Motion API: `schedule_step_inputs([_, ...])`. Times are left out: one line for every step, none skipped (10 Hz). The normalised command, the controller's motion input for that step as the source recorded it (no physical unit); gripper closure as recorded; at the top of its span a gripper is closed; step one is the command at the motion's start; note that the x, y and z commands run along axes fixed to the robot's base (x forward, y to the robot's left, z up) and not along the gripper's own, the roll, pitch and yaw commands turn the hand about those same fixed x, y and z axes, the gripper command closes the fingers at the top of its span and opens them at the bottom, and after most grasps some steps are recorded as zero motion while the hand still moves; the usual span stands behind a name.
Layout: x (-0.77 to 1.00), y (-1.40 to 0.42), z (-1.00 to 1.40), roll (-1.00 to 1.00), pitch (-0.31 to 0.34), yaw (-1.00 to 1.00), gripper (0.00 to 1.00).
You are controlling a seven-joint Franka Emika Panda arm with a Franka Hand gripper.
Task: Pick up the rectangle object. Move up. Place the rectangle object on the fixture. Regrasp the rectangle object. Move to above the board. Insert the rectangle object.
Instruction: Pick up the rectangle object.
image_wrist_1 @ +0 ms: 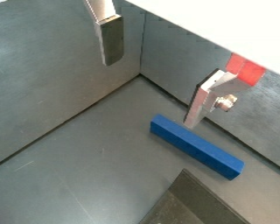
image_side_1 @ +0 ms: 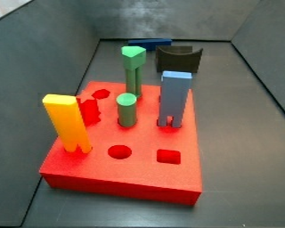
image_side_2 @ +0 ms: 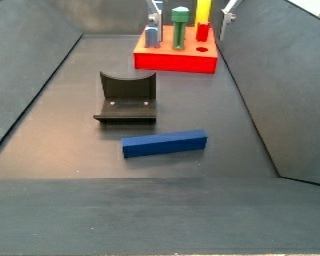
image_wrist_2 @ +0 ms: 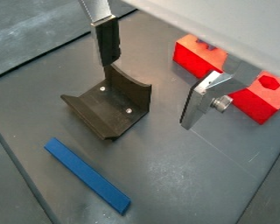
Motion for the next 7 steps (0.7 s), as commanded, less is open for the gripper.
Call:
schedule_step_inputs([0.23,0.09,0.00,0.00,0.000,-0.47,0.00])
schedule_step_inputs([0.21,0.13,-0.09,0.00,0.000,-0.87,0.00])
schedule_step_inputs([0.09,0.04,-0.14,0.00,-0.019,-0.97,0.00])
schedule_step_inputs([0.05,0.03,-0.18,0.00,0.000,-0.97,0.00])
schedule_step_inputs([0.04,0.05,-0.25,0.00,0.000,-0.95,0.00])
schedule_step_inputs([0.15,0.07,-0.16,0.00,-0.063,-0.94,0.00])
schedule_step_inputs([0.14,0.07,-0.23,0.00,-0.070,-0.95,0.00])
